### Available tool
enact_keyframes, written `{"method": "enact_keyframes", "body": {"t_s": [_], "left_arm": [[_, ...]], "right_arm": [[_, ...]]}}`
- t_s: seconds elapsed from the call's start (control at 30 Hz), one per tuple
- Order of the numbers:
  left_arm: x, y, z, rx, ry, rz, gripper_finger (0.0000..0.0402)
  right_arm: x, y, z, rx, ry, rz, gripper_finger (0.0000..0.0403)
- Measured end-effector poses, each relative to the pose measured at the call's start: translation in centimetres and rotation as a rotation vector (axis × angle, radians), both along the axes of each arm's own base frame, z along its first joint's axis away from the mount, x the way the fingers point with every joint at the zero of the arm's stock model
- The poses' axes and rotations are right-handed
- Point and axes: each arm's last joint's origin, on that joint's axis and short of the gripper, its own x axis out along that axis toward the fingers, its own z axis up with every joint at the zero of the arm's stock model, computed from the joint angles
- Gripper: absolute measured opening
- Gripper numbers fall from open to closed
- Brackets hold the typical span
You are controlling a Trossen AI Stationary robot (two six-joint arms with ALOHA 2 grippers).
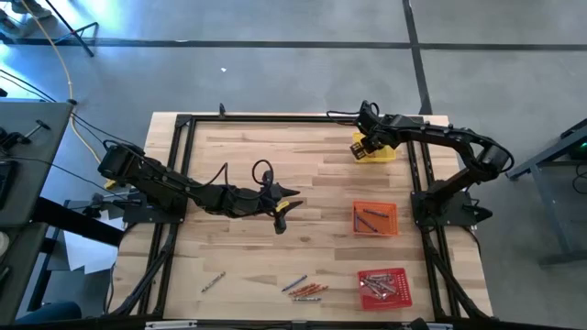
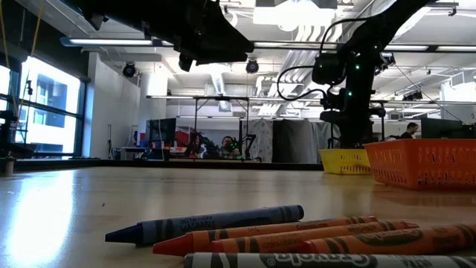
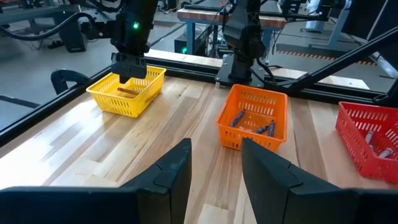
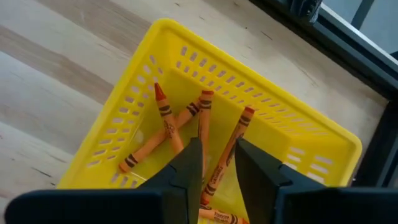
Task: Sort crayons
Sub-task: Put the gray crayon into the red bin
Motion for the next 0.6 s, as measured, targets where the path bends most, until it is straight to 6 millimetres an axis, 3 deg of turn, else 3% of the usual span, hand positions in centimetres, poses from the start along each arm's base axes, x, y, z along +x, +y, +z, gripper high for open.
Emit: {"method": "enact_keyframes", "body": {"t_s": [0.13,0.3,0.47,0.6], "left_arm": [[-0.2,0.0,-0.5,-0.004,0.051,0.004,0.0127],[-0.9,0.0,-2.2,-0.09,0.219,-0.009,0.0127],[-2.7,-0.3,-4.7,-0.35,0.528,-0.075,0.0127],[-4.9,-2.0,-6.0,-0.6,0.788,-0.066,0.0126]], "right_arm": [[-0.2,0.3,0.7,-0.002,-0.028,0.002,0.0088],[-0.3,2.3,3.5,-0.004,-0.185,0.068,0.0088],[0.7,6.5,6.4,0.029,-0.382,0.246,0.0089],[1.7,10.8,7.7,0.044,-0.471,0.402,0.0089]]}}
